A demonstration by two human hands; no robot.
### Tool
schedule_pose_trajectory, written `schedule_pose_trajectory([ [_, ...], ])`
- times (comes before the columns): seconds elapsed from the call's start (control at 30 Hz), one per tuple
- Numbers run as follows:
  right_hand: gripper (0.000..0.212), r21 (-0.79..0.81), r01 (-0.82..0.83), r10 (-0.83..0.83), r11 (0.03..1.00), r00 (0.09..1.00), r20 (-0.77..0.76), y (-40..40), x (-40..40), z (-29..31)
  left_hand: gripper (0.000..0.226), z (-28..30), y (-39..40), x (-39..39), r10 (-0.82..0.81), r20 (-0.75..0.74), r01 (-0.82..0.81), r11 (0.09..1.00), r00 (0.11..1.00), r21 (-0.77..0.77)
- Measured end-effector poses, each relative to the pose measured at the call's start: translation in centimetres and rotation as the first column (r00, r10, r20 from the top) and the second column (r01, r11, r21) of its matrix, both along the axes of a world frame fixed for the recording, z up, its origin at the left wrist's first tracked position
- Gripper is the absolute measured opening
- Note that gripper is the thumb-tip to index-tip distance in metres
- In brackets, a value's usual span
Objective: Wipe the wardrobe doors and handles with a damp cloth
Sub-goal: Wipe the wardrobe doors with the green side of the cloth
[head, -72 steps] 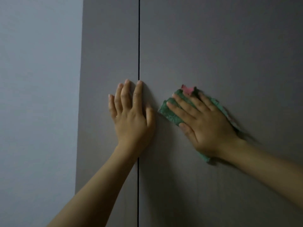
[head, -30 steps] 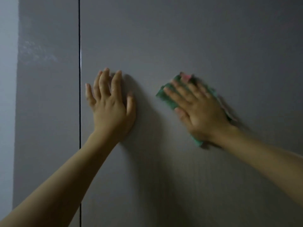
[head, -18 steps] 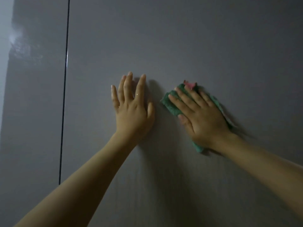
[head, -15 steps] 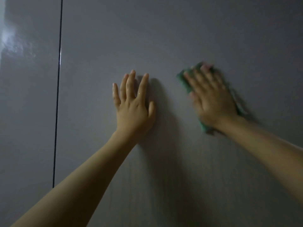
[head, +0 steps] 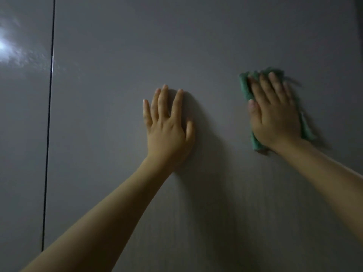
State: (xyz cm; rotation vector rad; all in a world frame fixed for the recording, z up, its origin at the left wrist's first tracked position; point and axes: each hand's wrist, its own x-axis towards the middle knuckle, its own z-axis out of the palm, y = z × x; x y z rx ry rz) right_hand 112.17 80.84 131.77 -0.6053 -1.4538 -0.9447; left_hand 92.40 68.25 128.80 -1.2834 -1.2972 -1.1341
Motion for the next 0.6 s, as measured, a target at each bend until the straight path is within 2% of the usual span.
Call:
schedule_pose_trajectory([
  [0.07, 0.053, -0.036, -0.008, 0.004, 0.999, 0.993, -0.120, -0.1, -0.9, -0.8, 0.071, -0.1, 0.6, 1.3, -0.020, -0.014, 0.020, 1.000, 1.000, 0.016],
  [0.1, 0.053, -0.022, -0.011, 0.009, 1.000, 0.993, -0.114, -0.3, -1.4, -1.9, 0.071, -0.2, 1.0, 2.1, -0.027, -0.025, 0.027, 0.999, 0.999, 0.035],
  [0.23, 0.052, 0.049, -0.034, 0.023, 0.998, 0.975, 0.223, -0.7, -0.1, -5.7, 0.069, -0.1, 2.7, 4.7, -0.064, -0.074, 0.068, 0.996, 0.995, 0.055],
  [0.3, 0.052, 0.071, -0.016, -0.005, 0.997, 0.957, 0.289, 0.1, 1.8, -4.8, 0.069, 0.1, 3.4, 5.6, -0.073, -0.098, 0.077, 0.996, 0.993, 0.035],
  [0.33, 0.051, 0.070, -0.003, -0.015, 0.998, 0.968, 0.251, 0.7, 2.6, -3.9, 0.068, 0.2, 3.7, 5.9, -0.077, -0.100, 0.080, 0.996, 0.992, 0.032],
  [0.4, 0.052, 0.023, 0.011, -0.013, 1.000, 0.997, 0.080, 1.8, 4.2, -1.9, 0.068, 0.3, 4.0, 6.3, -0.086, -0.079, 0.089, 0.995, 0.993, 0.039],
  [0.5, 0.055, -0.091, -0.026, 0.011, 0.996, 0.987, -0.163, 2.4, 4.7, -1.0, 0.070, 0.2, 4.1, 6.3, -0.024, -0.089, 0.025, 1.000, 0.996, 0.001],
  [0.57, 0.055, -0.066, -0.019, 0.008, 0.998, 0.985, -0.172, 1.9, 3.7, -2.5, 0.071, 0.1, 4.2, 6.1, 0.038, -0.110, -0.038, 0.999, 0.993, 0.002],
  [0.6, 0.054, -0.027, -0.007, 0.004, 1.000, 0.994, -0.107, 1.6, 3.4, -3.8, 0.070, 0.1, 4.3, 6.1, 0.050, -0.112, -0.048, 0.999, 0.993, 0.018],
])
